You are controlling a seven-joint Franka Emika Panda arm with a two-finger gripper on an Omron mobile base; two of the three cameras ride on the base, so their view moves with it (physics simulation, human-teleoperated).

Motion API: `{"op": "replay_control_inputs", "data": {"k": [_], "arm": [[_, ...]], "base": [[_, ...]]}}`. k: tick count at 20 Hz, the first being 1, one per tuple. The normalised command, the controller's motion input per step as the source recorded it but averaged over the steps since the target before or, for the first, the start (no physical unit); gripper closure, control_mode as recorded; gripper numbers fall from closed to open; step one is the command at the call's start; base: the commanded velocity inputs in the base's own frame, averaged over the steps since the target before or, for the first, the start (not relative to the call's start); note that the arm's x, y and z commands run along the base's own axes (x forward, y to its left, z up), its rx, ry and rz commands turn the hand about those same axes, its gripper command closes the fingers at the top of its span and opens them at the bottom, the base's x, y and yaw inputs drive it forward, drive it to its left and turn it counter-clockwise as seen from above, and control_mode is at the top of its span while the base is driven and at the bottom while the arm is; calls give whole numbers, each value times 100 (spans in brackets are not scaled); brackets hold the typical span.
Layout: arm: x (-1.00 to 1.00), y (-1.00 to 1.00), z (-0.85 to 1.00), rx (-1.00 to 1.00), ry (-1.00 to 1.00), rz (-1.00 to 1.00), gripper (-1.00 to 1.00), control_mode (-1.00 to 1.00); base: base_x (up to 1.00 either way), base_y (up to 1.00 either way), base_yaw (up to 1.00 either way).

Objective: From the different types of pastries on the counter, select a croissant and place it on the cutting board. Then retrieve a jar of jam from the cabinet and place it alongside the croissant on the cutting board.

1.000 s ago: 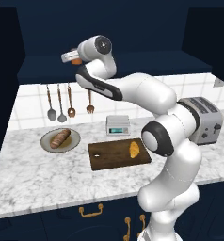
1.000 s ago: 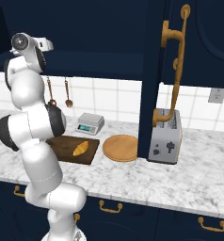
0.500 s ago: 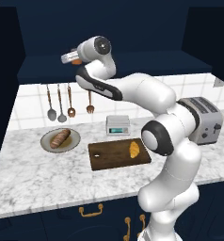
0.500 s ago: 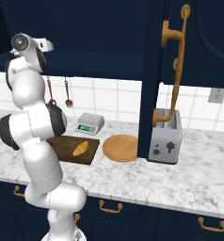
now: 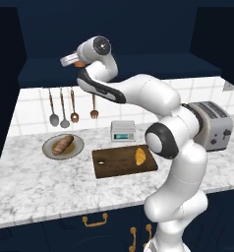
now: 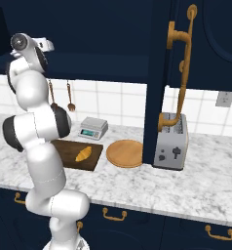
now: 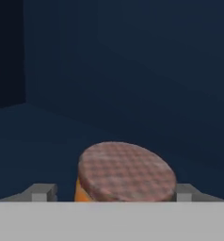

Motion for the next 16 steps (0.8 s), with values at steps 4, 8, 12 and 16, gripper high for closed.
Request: {"op": "replay_control_inputs", "data": {"k": [4,8,12,16], "arm": [[0,2,0,0,0,0,100,-100],[-5,1,0,0,0,0,100,-100],[-25,2,18,0,-2,0,100,-100],[-55,9,14,0,-2,0,100,-100]], "base": [[0,0,0],[0,0,0],[0,0,0],[0,0,0]]}}
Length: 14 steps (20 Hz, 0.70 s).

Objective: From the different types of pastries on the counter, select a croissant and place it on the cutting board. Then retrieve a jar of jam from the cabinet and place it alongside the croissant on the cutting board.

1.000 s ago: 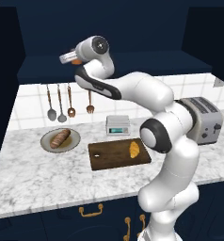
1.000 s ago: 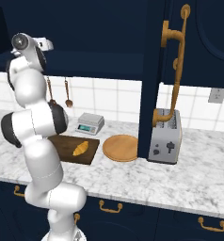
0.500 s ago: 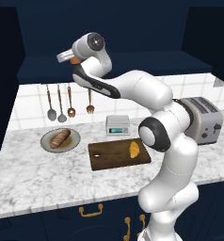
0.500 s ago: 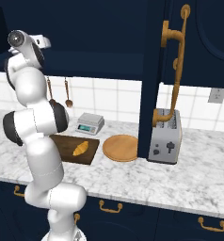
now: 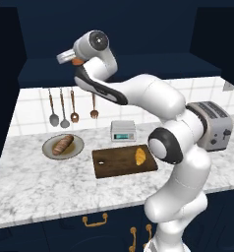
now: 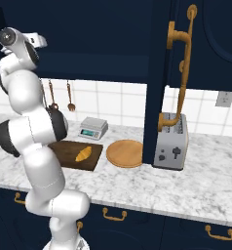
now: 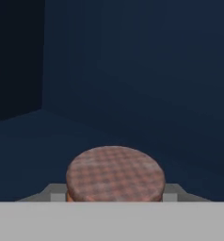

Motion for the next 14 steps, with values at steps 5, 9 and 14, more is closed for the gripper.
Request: {"op": "replay_control_inputs", "data": {"k": [5,9,14], "arm": [[-50,2,26,0,-6,0,100,-100],[-64,6,14,0,-7,0,100,-100],[-78,4,0,0,-3,0,100,-100]], "base": [[0,0,0],[0,0,0],[0,0,0]]}}
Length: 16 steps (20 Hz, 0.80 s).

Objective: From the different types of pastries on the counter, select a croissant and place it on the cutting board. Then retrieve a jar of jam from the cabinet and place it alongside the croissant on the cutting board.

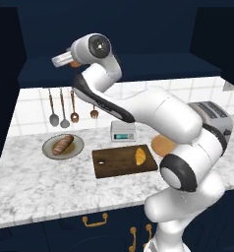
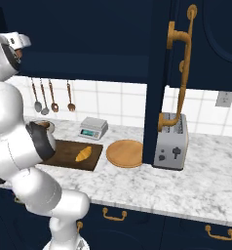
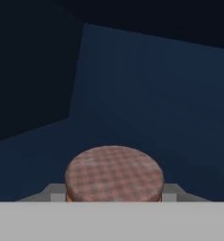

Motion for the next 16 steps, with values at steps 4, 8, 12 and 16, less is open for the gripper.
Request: {"op": "replay_control_inputs", "data": {"k": [4,8,12,16], "arm": [[-92,0,0,0,-4,0,100,-100],[-84,0,0,0,-13,0,100,-100],[-100,1,-5,0,-8,0,100,-100],[-100,4,-16,0,-5,0,100,-100]], "base": [[0,0,0],[0,0,0],[0,0,0],[0,0,0]]}}
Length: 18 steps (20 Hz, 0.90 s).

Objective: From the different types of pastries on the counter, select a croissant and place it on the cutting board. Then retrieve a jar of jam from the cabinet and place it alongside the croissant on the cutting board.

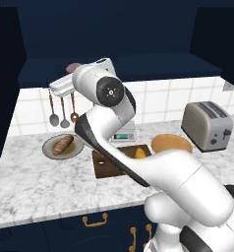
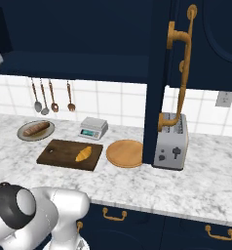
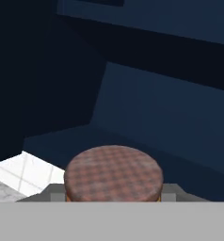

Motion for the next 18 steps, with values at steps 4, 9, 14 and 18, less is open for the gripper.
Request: {"op": "replay_control_inputs", "data": {"k": [4,9,14,18], "arm": [[-99,2,-14,0,-2,0,100,-100],[-39,-9,-16,0,0,0,100,-100],[-20,-46,-48,0,0,4,100,-100],[-21,-64,-63,0,0,7,100,-100]], "base": [[0,0,0],[0,0,0],[0,0,0],[0,0,0]]}}
